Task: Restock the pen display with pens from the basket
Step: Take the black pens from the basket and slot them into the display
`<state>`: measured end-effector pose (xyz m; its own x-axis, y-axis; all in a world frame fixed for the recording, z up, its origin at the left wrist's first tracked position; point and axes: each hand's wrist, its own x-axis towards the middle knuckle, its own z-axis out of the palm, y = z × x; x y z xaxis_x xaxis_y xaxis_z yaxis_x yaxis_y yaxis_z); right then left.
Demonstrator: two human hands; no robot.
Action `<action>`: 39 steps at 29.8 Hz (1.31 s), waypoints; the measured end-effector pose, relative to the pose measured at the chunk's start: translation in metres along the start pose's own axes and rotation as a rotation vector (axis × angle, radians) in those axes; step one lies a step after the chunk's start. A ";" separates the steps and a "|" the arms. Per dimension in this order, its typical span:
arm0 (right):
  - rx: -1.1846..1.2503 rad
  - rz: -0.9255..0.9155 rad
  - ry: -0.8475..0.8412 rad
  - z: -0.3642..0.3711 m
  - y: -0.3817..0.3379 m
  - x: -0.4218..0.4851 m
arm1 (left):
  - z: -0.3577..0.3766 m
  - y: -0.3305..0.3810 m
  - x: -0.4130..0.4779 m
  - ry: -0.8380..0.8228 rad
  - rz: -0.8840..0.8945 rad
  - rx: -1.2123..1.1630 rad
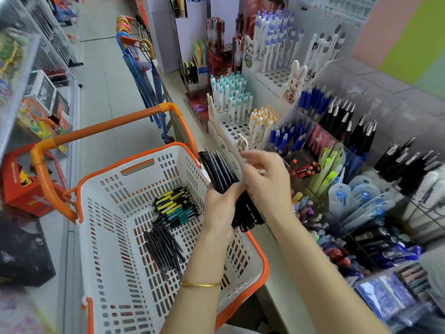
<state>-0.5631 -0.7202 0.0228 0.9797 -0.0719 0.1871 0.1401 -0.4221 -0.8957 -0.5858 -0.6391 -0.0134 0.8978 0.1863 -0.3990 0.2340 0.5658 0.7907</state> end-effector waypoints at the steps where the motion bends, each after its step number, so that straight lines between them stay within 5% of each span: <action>1: -0.083 -0.093 -0.055 -0.002 -0.006 0.007 | 0.000 0.001 0.000 -0.041 0.015 0.015; 8: -0.476 -0.319 -0.279 0.011 -0.029 0.026 | 0.003 -0.001 -0.002 -0.070 0.094 0.317; 24: -0.428 -0.146 -0.491 -0.008 -0.031 0.053 | -0.001 -0.014 -0.001 -0.133 -0.003 0.403; 28: -0.089 0.010 -0.369 -0.012 -0.037 0.059 | -0.004 -0.013 0.000 -0.155 -0.016 0.469; 34: 0.403 -0.027 0.207 -0.030 -0.050 0.055 | -0.009 -0.015 -0.002 -0.155 -0.134 0.292; 39: 0.163 -0.054 0.167 -0.022 -0.016 0.004 | -0.001 -0.003 0.000 -0.088 -0.172 -0.108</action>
<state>-0.5641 -0.7336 0.0465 0.9348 -0.2078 0.2882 0.2257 -0.2792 -0.9333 -0.5869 -0.6399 -0.0161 0.8784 0.0111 -0.4779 0.3495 0.6671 0.6579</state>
